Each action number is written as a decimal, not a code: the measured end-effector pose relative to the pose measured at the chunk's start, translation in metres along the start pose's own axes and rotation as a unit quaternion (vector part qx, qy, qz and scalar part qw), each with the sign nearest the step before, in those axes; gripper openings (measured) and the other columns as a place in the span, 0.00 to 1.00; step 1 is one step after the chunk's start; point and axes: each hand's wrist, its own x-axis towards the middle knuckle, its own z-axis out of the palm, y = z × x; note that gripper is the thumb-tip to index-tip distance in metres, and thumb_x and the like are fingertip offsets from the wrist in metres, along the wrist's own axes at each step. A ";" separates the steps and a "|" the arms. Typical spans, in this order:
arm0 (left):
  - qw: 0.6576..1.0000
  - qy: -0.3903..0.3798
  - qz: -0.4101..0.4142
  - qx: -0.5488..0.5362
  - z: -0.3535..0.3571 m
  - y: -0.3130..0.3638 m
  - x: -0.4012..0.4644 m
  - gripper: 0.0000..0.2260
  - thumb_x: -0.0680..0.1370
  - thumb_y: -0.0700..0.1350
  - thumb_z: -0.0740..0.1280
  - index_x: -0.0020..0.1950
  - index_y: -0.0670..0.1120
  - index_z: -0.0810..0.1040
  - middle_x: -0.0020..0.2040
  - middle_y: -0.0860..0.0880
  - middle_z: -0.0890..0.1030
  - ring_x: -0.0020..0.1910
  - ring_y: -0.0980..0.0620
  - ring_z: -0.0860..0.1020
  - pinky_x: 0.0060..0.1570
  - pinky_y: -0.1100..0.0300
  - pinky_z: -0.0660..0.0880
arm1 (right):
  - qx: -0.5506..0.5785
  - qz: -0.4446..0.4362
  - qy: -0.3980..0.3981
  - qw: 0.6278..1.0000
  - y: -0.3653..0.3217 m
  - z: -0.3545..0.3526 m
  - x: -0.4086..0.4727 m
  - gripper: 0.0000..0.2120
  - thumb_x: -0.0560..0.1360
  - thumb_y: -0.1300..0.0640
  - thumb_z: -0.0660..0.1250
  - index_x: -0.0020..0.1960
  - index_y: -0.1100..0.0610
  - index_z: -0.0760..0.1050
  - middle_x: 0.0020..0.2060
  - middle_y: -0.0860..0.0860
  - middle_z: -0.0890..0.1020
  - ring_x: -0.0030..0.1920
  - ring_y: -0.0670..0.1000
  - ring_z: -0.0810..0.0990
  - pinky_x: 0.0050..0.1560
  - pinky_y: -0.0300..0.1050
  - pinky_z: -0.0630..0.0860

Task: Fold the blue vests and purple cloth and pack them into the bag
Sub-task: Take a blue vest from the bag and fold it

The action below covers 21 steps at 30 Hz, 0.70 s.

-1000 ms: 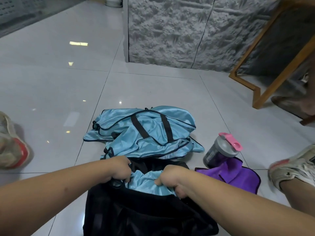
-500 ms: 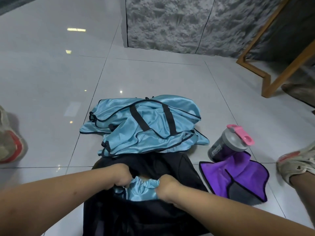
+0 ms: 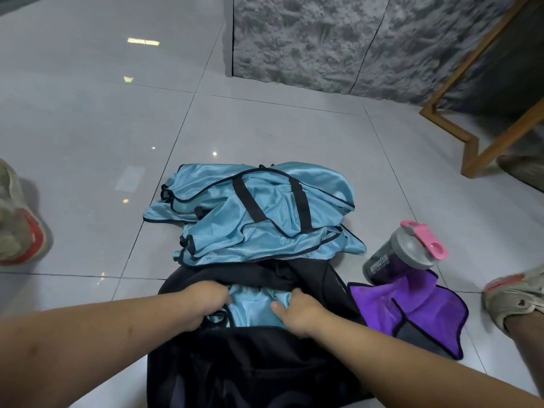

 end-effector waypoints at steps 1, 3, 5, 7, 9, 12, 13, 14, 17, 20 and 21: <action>1.000 0.003 0.000 0.004 0.001 0.000 0.001 0.02 0.80 0.38 0.67 0.50 0.40 0.79 0.50 0.44 0.79 0.52 0.45 0.77 0.51 0.54 0.74 | -0.007 0.013 0.000 1.000 -0.001 -0.002 0.000 0.38 0.85 0.40 0.57 0.83 0.65 0.51 0.77 0.60 0.70 0.74 0.60 0.72 0.71 0.50 0.71; 0.998 0.008 0.019 0.067 0.000 0.001 0.004 0.05 0.82 0.38 0.63 0.50 0.41 0.78 0.48 0.45 0.78 0.52 0.45 0.76 0.49 0.57 0.72 | -0.019 0.030 0.017 0.999 -0.002 -0.002 -0.002 0.41 0.85 0.42 0.59 0.83 0.65 0.44 0.77 0.60 0.69 0.75 0.61 0.71 0.72 0.52 0.71; 0.988 0.024 0.052 0.146 -0.007 0.005 0.007 0.09 0.82 0.40 0.64 0.41 0.45 0.73 0.40 0.48 0.74 0.48 0.46 0.75 0.44 0.58 0.71 | -0.045 0.034 0.043 0.998 -0.003 0.000 -0.006 0.43 0.84 0.45 0.65 0.84 0.64 0.42 0.79 0.61 0.65 0.76 0.61 0.70 0.72 0.52 0.69; 0.966 0.032 0.098 0.235 -0.014 0.011 0.006 0.11 0.81 0.47 0.67 0.41 0.46 0.73 0.38 0.48 0.76 0.42 0.49 0.78 0.40 0.59 0.73 | -0.096 0.023 0.056 0.994 -0.003 0.006 -0.014 0.43 0.82 0.48 0.69 0.84 0.61 0.47 0.79 0.62 0.60 0.76 0.62 0.68 0.73 0.55 0.68; 0.936 0.047 0.171 0.303 -0.018 0.013 0.003 0.11 0.80 0.52 0.69 0.53 0.44 0.78 0.47 0.47 0.81 0.45 0.49 0.81 0.45 0.58 0.78 | -0.151 -0.013 0.049 0.987 -0.003 0.012 -0.020 0.41 0.80 0.50 0.71 0.83 0.56 0.49 0.78 0.61 0.58 0.77 0.64 0.64 0.73 0.59 0.67; 0.845 0.102 0.338 0.403 -0.016 0.011 -0.002 0.21 0.79 0.52 0.67 0.72 0.49 0.71 0.65 0.47 0.78 0.63 0.45 0.78 0.63 0.54 0.74 | -0.231 -0.148 0.050 0.960 -0.002 0.017 -0.021 0.45 0.81 0.56 0.69 0.85 0.52 0.40 0.83 0.58 0.50 0.82 0.62 0.52 0.79 0.60 0.60; 0.803 0.097 0.378 0.451 -0.013 0.008 -0.002 0.23 0.80 0.54 0.66 0.74 0.50 0.69 0.68 0.47 0.76 0.68 0.44 0.75 0.67 0.52 0.72 | -0.261 -0.186 0.044 0.946 -0.001 0.019 -0.018 0.45 0.82 0.56 0.68 0.85 0.52 0.38 0.84 0.56 0.47 0.83 0.61 0.51 0.80 0.59 0.57; 0.764 0.073 0.399 0.502 -0.008 0.006 -0.002 0.25 0.80 0.57 0.64 0.76 0.51 0.67 0.71 0.47 0.73 0.71 0.44 0.72 0.70 0.50 0.68 | -0.284 -0.201 0.030 0.937 -0.001 0.021 -0.014 0.45 0.82 0.55 0.67 0.85 0.51 0.38 0.84 0.56 0.47 0.82 0.62 0.53 0.80 0.59 0.57; 0.739 -0.021 0.337 0.582 0.004 -0.009 0.005 0.36 0.81 0.63 0.62 0.84 0.51 0.53 0.82 0.48 0.60 0.79 0.43 0.61 0.77 0.47 0.58 | -0.307 -0.135 -0.007 0.942 0.004 0.022 0.003 0.35 0.84 0.53 0.65 0.84 0.55 0.51 0.77 0.60 0.68 0.74 0.65 0.69 0.73 0.60 0.68; 0.756 -0.062 0.296 0.581 0.005 -0.022 0.015 0.40 0.82 0.57 0.65 0.85 0.51 0.44 0.84 0.46 0.55 0.80 0.41 0.59 0.78 0.52 0.56 | -0.328 -0.086 -0.034 0.940 0.012 0.019 0.009 0.19 0.83 0.57 0.67 0.72 0.60 0.73 0.68 0.60 0.78 0.68 0.62 0.77 0.67 0.53 0.75; 0.761 -0.072 0.292 0.575 0.004 -0.023 0.017 0.40 0.81 0.56 0.65 0.85 0.51 0.45 0.83 0.44 0.58 0.79 0.40 0.61 0.78 0.53 0.58 | -0.339 -0.080 -0.051 0.936 0.014 0.020 0.008 0.18 0.82 0.57 0.67 0.70 0.61 0.75 0.67 0.59 0.80 0.66 0.61 0.79 0.66 0.51 0.76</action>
